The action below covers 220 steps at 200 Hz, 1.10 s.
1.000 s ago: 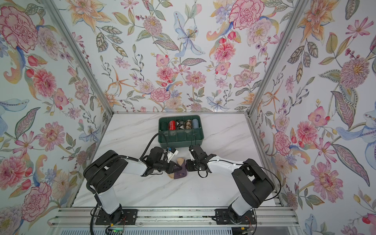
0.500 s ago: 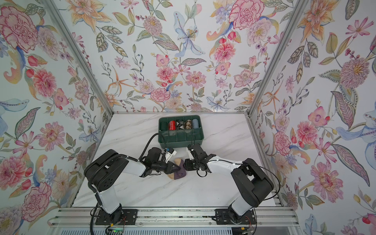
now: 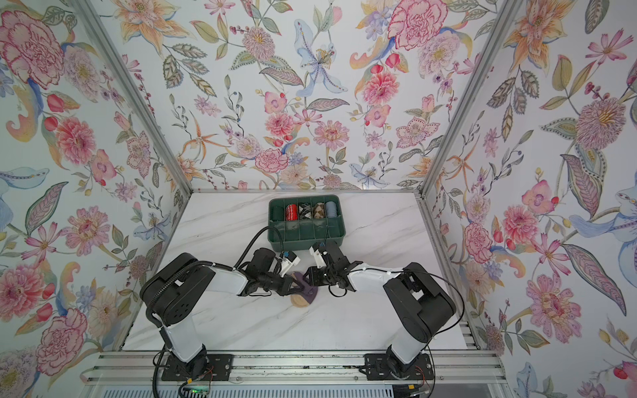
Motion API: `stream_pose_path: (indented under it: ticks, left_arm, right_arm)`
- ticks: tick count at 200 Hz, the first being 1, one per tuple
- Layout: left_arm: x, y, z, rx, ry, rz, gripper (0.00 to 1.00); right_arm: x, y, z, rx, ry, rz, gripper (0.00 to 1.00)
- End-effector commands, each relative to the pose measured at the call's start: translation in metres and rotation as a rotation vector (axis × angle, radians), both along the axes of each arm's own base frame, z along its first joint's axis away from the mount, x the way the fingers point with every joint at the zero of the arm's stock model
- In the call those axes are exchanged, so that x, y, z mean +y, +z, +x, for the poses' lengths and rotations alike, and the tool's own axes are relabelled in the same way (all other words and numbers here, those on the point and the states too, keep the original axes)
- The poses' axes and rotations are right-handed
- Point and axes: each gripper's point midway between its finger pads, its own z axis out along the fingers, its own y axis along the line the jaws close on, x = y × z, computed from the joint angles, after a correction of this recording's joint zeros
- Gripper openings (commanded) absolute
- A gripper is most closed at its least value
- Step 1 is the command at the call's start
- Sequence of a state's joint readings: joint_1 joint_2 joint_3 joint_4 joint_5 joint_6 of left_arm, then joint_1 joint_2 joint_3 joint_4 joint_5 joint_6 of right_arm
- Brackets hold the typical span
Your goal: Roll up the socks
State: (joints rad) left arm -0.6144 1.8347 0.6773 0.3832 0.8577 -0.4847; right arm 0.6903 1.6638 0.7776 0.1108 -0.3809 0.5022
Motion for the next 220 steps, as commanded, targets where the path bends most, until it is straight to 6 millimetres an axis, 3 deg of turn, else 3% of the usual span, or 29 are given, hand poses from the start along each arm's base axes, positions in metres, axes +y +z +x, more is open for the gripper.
stream_pose_path:
  ticks: [1, 57, 82, 118, 220]
  left_arm:
    - [0.042, -0.068, -0.026, 0.137, 0.046, 0.284, 0.00]
    - [0.049, -0.079, -0.023, 0.128, 0.043, 0.351, 0.00]
    - [0.049, -0.080, -0.017, 0.110, 0.031, 0.382, 0.00]
    - [0.044, -0.079, 0.000, 0.070, -0.011, 0.427, 0.00]
    - [0.028, -0.058, 0.052, -0.044, -0.117, 0.517, 0.00]
  right_arm:
    - [0.004, -0.018, -0.027, 0.105, 0.067, 0.017, 0.34]
    - [-0.014, -0.014, -0.020, 0.095, 0.033, 0.008, 0.34]
    - [-0.012, -0.017, -0.027, 0.115, 0.049, 0.009, 0.27]
    - [-0.012, -0.023, -0.038, 0.146, 0.042, 0.004, 0.20]
    - [-0.028, -0.045, -0.052, 0.213, -0.018, -0.078, 0.20]
